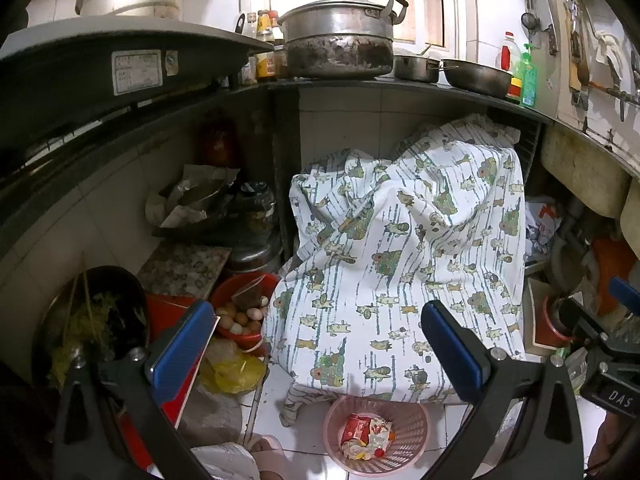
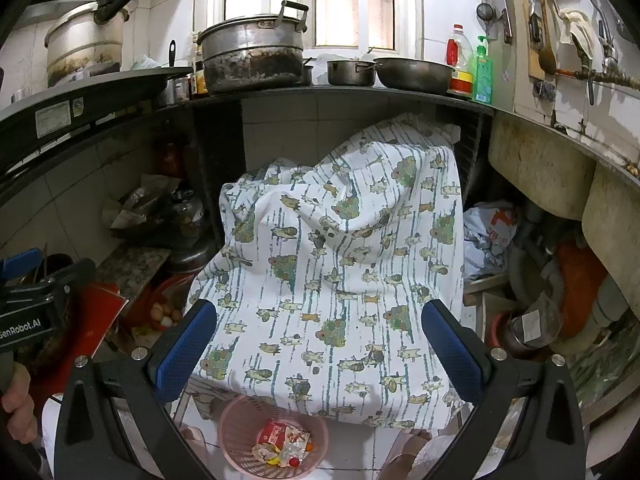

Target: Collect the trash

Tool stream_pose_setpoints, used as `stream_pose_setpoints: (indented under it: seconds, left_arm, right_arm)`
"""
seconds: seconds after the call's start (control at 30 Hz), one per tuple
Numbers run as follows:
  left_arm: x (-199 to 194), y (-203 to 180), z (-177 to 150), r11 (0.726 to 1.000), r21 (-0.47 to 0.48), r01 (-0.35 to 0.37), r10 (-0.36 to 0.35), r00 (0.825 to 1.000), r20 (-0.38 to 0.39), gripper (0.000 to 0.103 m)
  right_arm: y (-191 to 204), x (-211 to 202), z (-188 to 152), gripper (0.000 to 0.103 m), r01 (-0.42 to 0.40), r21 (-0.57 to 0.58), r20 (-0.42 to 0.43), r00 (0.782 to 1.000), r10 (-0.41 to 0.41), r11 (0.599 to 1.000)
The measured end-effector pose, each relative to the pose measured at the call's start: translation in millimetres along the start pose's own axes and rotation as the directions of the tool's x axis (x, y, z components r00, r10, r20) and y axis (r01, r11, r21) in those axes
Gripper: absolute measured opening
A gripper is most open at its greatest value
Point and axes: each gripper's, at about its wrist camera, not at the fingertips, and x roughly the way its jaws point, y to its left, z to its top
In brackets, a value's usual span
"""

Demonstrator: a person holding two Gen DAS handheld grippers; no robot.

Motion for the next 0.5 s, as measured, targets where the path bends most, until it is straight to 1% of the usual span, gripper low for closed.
stream_pose_setpoints:
  seconds: [0.3,0.5]
  left_arm:
    - [-4.7,6.0,0.7,1.0,-0.024,-0.01,0.011,1.0,0.013,0.103]
    - [-4.7,6.8,0.6,1.0,-0.023,-0.01,0.01,1.0,0.012,0.103]
  right_arm:
    - [4.6,0.2,1.3,0.103,0.003,-0.007,0.001,1.0,-0.003,1.0]
    - [3.8,0.5,1.5,0.103,0.0,-0.008,0.001,1.0,0.0,1.0]
